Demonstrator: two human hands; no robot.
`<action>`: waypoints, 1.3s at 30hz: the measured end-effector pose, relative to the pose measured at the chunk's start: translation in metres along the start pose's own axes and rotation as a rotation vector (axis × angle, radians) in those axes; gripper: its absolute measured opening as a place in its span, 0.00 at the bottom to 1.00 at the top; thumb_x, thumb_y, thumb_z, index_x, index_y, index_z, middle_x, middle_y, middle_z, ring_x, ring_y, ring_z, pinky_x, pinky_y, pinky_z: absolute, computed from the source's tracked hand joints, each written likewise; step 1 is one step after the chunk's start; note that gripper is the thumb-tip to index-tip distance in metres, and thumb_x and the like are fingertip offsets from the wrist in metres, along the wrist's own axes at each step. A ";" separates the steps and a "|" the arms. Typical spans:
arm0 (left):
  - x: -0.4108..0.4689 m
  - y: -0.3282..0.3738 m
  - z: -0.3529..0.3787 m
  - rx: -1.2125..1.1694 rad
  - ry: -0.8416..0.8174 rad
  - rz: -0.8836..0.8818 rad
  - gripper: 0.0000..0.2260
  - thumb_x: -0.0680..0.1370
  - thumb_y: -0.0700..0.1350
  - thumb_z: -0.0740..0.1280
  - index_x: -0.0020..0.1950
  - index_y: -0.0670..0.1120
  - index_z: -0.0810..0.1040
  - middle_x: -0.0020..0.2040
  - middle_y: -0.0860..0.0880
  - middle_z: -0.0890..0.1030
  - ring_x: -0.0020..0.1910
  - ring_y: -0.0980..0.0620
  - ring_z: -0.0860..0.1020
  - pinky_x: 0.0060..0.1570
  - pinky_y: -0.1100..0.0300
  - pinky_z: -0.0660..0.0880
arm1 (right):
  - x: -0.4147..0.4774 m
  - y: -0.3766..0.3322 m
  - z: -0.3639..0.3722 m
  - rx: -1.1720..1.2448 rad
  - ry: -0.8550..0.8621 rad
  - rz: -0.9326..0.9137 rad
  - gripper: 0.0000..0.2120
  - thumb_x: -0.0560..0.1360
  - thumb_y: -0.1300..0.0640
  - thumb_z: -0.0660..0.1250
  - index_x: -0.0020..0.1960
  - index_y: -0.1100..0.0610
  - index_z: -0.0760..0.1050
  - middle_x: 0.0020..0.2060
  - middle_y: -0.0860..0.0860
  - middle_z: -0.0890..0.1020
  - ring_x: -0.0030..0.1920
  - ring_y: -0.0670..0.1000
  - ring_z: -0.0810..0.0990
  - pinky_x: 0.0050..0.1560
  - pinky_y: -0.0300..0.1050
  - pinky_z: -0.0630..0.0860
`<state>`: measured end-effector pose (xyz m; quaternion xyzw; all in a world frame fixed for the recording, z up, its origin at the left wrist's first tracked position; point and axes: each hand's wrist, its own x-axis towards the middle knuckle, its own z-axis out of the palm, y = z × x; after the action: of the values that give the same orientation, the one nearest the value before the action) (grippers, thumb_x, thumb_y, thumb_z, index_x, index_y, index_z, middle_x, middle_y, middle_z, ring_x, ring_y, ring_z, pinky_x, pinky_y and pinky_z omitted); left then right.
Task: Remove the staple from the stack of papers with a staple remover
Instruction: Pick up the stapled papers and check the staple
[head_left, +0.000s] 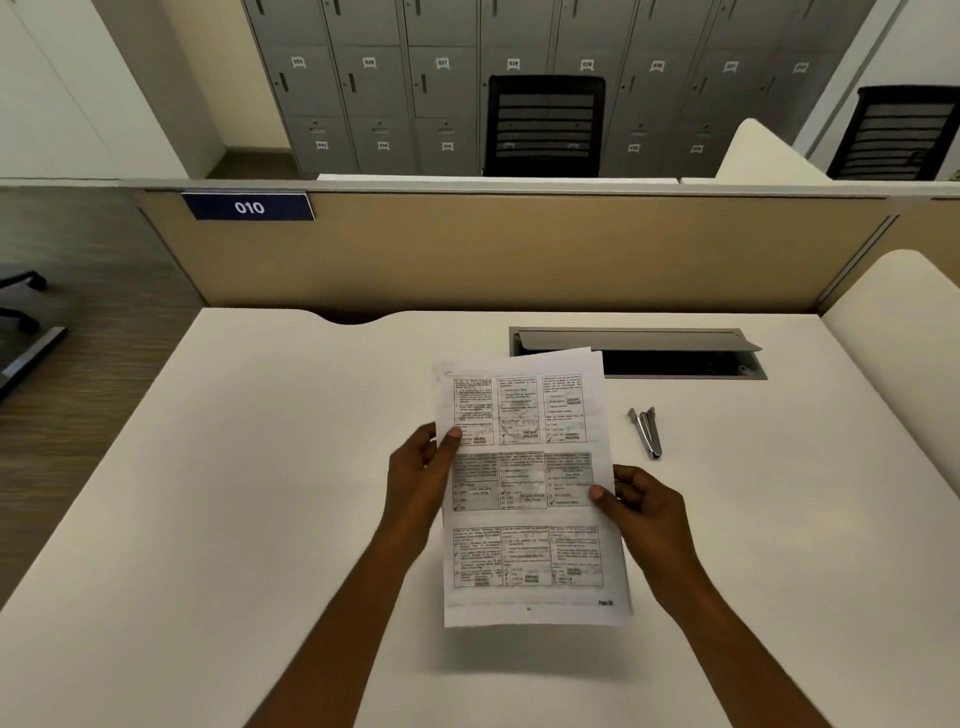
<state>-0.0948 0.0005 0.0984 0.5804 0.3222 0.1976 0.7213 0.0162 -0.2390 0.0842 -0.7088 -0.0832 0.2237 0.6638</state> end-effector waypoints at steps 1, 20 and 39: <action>0.001 0.012 0.001 -0.017 0.002 0.035 0.04 0.80 0.51 0.71 0.52 0.59 0.85 0.50 0.51 0.89 0.48 0.52 0.88 0.40 0.59 0.83 | -0.002 -0.006 0.000 0.016 -0.017 -0.011 0.11 0.75 0.61 0.74 0.57 0.56 0.82 0.51 0.52 0.88 0.50 0.54 0.88 0.49 0.51 0.84; -0.019 0.083 0.016 -0.259 0.097 0.197 0.05 0.79 0.50 0.72 0.48 0.52 0.87 0.49 0.46 0.89 0.47 0.45 0.88 0.45 0.51 0.86 | -0.014 -0.055 0.007 0.109 -0.008 -0.210 0.08 0.76 0.54 0.71 0.55 0.51 0.84 0.51 0.53 0.88 0.51 0.55 0.87 0.46 0.43 0.84; -0.049 0.064 0.017 -0.228 -0.009 0.088 0.11 0.74 0.51 0.75 0.55 0.51 0.88 0.53 0.46 0.88 0.51 0.45 0.88 0.43 0.54 0.85 | -0.015 -0.060 0.015 -0.172 0.292 -0.302 0.11 0.76 0.58 0.73 0.58 0.53 0.79 0.50 0.47 0.86 0.50 0.50 0.85 0.48 0.41 0.84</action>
<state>-0.1125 -0.0279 0.1741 0.5091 0.2687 0.2617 0.7747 0.0074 -0.2250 0.1459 -0.7672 -0.1101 0.0092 0.6319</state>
